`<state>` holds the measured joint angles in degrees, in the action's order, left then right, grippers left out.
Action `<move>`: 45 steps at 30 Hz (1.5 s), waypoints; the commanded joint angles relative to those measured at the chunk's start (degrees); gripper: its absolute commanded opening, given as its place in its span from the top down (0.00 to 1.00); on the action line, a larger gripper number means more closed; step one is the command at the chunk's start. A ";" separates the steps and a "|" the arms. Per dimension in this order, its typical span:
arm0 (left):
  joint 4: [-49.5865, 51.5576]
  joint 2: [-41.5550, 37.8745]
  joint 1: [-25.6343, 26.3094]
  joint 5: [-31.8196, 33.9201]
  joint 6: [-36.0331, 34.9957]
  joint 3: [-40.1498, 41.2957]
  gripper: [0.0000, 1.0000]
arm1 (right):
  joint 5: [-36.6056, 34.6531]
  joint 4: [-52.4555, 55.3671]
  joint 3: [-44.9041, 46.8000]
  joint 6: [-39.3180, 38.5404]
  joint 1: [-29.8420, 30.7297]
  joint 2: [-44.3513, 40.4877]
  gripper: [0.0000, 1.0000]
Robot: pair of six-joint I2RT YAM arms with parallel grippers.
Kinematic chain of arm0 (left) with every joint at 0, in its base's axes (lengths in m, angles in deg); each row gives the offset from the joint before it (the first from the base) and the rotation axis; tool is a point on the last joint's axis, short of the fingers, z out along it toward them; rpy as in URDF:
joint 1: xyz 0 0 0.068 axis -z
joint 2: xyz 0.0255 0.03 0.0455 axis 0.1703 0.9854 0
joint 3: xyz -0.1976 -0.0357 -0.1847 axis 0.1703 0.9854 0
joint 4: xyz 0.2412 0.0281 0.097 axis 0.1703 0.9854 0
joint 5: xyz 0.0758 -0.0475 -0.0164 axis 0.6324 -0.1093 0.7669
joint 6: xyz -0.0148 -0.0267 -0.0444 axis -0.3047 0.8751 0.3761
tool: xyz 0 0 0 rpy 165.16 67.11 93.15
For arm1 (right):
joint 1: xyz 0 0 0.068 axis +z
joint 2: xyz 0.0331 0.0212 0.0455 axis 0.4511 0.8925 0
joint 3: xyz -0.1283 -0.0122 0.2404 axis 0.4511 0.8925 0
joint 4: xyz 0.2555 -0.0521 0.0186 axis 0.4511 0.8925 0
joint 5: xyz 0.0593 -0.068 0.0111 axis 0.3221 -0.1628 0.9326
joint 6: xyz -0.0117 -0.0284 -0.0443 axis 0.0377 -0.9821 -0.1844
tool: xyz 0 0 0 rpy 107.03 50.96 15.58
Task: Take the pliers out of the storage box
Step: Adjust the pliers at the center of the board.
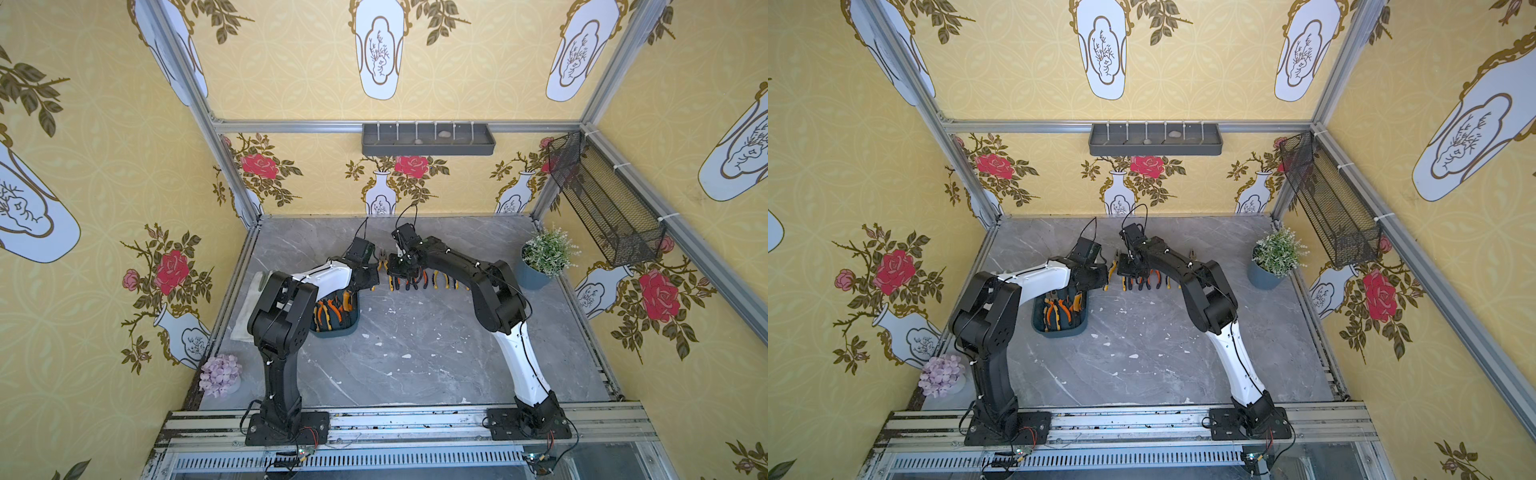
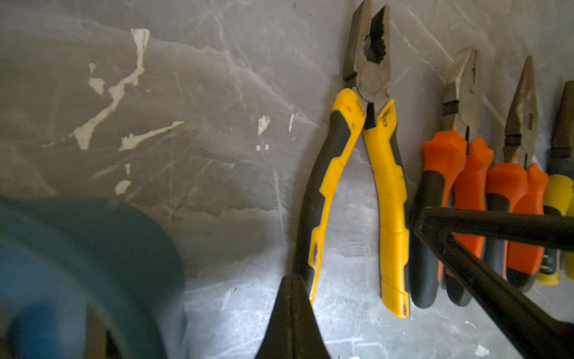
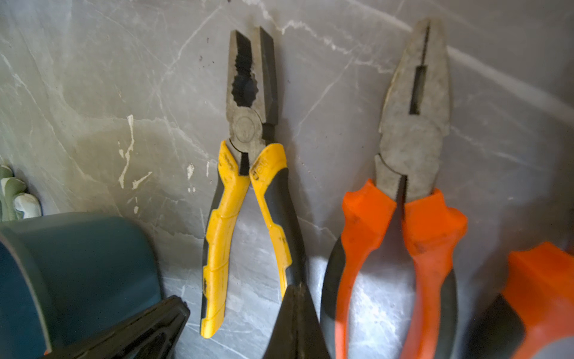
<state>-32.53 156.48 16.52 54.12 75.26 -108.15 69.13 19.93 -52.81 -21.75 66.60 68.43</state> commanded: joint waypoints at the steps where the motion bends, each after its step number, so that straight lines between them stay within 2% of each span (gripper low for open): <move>1: 0.76 0.89 -0.11 0.63 0.01 0.10 1.00 | -0.02 -0.48 0.25 0.01 0.02 0.43 1.00; 28: -0.22 2.16 -0.06 -1.15 1.01 0.29 1.00 | 1.47 -1.14 0.29 0.18 -0.03 1.31 1.00; 33: 1.04 1.89 -0.14 0.57 0.69 0.11 1.00 | 1.39 -1.14 0.42 0.13 -0.09 1.31 1.00; 38: 4.91 1.76 -0.08 5.26 -0.89 -1.41 1.00 | 1.44 -1.23 0.60 0.13 -0.17 1.31 1.00; 45: 5.62 4.07 -0.07 4.59 -1.06 -2.83 1.00 | 1.58 -1.32 0.52 0.24 -0.15 1.38 1.00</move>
<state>-29.69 158.82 16.56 57.09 74.97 -111.28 70.99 18.29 -52.48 -21.55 66.43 69.24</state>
